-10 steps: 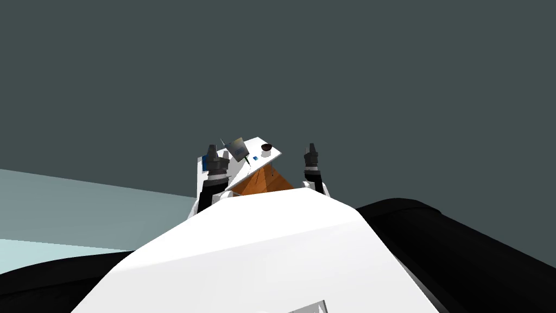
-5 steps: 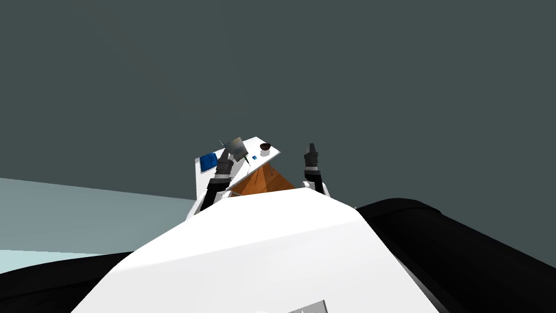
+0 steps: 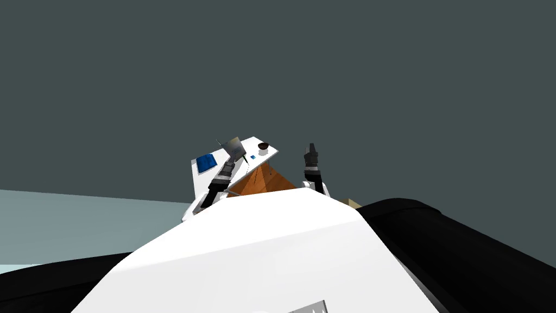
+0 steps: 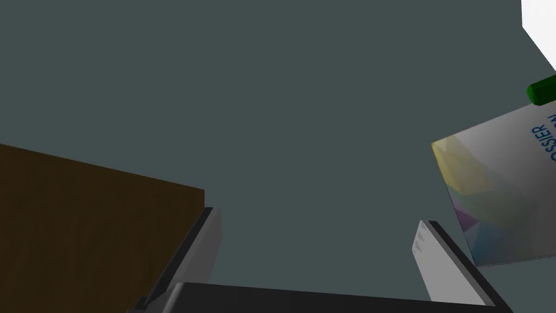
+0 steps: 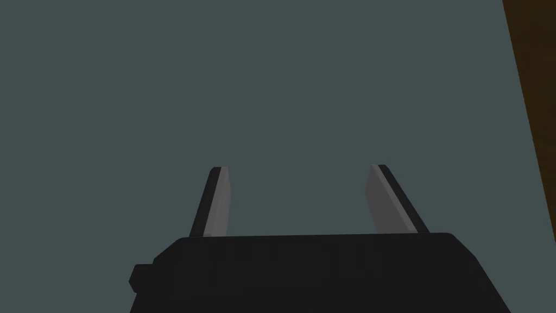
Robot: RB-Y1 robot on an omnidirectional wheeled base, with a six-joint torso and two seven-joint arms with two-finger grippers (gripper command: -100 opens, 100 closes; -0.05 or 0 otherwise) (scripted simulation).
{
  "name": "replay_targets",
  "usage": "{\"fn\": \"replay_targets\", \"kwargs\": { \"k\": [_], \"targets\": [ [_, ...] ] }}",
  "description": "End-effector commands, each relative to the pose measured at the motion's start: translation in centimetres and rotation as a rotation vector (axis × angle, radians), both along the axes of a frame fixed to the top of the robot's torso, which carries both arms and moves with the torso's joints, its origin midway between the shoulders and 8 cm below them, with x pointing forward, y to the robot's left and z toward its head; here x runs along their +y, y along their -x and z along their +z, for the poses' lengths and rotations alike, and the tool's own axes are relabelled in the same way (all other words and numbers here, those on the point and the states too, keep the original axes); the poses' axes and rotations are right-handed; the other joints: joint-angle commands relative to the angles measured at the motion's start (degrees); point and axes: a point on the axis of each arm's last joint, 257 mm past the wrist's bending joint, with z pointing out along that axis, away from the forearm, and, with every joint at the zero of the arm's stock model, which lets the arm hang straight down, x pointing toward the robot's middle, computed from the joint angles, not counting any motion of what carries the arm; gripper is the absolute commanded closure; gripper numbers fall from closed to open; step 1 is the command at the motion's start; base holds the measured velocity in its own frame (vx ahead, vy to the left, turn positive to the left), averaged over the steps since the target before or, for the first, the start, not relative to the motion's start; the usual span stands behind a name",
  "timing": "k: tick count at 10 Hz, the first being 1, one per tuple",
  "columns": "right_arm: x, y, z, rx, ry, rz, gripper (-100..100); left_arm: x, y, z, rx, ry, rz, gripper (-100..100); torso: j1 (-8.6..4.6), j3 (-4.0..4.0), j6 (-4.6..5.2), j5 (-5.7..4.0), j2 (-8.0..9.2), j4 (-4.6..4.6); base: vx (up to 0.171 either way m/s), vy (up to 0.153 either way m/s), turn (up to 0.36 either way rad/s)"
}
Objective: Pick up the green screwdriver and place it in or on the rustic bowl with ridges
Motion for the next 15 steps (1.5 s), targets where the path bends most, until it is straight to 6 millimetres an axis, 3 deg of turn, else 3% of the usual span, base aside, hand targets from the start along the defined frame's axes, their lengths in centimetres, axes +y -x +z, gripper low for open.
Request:
{"fn": "replay_targets", "kwargs": {
  "k": [1, 8, 15],
  "targets": [
    [0.0, 0.0, 0.0, 0.0, 0.0, 0.0, 0, 0.6, -0.5, -2.1, 0.045, -0.08, 0.004, -100, 0.0, 0.0, 0.0, 0.0, 0.0, 0.0, -0.051, 0.014, -0.084],
    [0.0, 0.0, 0.0, 0.0, 0.0, 0.0, 0, 5.6, -1.3, -10.9, 0.243, -0.417, 0.028, -100, -0.12, -0.15, 0.0, -0.03, -0.26, -0.05, -0.005, -0.009, -0.11],
    [0.0, 0.0, 0.0, 0.0, 0.0, 0.0, 0, 12.3, -0.1, -17.8, 0.43, -0.722, 0.062, -100, -0.18, -0.24, 0.0, -0.04, -0.42, -0.09, 0.048, -0.029, -0.11]
  ]
}}
